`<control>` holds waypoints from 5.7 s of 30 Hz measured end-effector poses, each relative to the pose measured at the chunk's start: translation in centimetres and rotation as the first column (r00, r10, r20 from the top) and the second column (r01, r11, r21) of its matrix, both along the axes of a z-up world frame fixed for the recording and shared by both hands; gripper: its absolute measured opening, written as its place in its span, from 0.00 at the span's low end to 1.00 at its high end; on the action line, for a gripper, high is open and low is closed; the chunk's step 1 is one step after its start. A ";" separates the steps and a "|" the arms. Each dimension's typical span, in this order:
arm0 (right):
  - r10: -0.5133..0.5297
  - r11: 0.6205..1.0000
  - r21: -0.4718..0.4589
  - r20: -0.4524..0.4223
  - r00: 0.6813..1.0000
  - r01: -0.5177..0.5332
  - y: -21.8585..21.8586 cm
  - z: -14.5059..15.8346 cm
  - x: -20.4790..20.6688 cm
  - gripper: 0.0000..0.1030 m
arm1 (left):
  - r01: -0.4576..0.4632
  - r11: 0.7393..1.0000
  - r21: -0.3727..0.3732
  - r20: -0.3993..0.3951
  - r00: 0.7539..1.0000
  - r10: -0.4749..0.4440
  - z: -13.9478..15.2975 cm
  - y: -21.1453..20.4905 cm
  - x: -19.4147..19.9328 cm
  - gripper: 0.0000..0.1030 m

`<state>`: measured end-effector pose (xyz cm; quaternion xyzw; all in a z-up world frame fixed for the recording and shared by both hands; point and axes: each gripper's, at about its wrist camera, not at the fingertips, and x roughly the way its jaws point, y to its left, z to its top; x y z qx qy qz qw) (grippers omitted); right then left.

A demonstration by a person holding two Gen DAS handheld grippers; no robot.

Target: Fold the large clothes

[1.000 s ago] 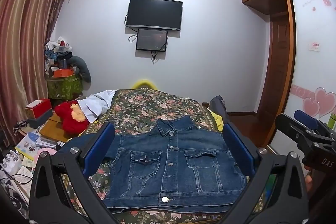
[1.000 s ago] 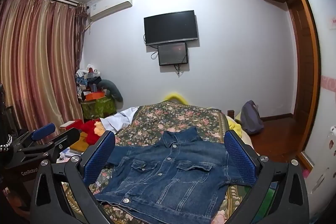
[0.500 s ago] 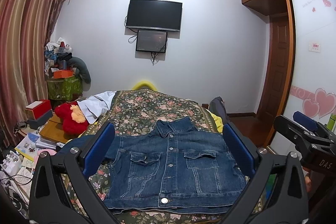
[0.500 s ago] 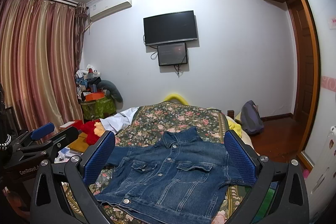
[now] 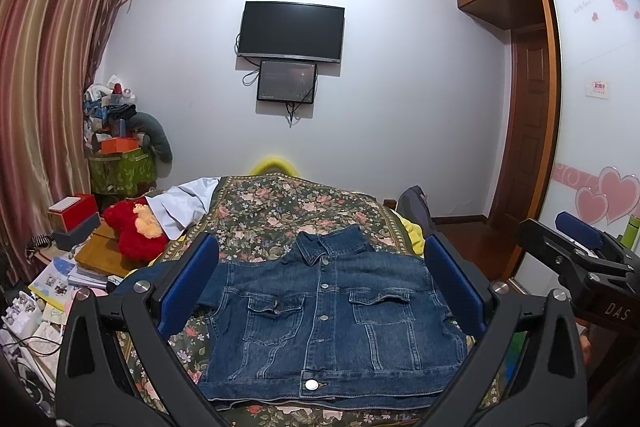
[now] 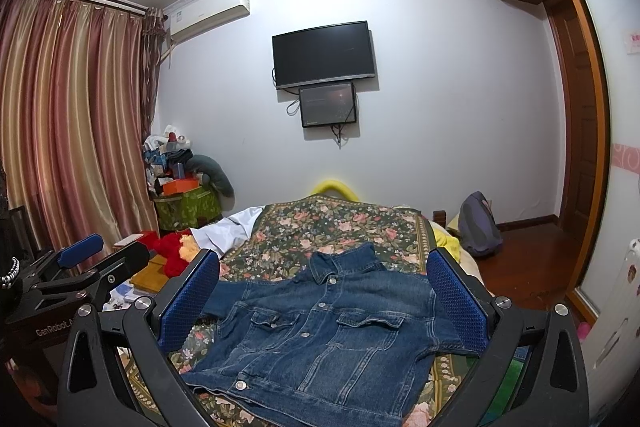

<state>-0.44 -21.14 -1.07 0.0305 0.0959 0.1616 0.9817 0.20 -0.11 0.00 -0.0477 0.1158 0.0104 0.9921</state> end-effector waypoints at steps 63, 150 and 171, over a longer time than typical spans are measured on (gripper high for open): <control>0.057 0.990 -0.116 -0.211 0.976 -0.083 7.3 -3.8 13.1 1.00 | -0.315 0.946 -0.077 -0.259 0.923 0.286 -8.4 14.5 12.0 1.00; 0.143 0.963 -0.053 -0.727 0.671 -0.263 8.6 -17.2 33.4 1.00 | -0.480 0.866 -0.140 -0.728 0.642 0.239 -27.5 28.4 24.5 0.48; 0.136 0.986 0.029 -0.704 0.696 -0.164 2.0 -17.1 34.0 1.00 | -0.022 0.987 0.161 -0.334 0.940 0.076 -6.3 9.0 33.3 0.03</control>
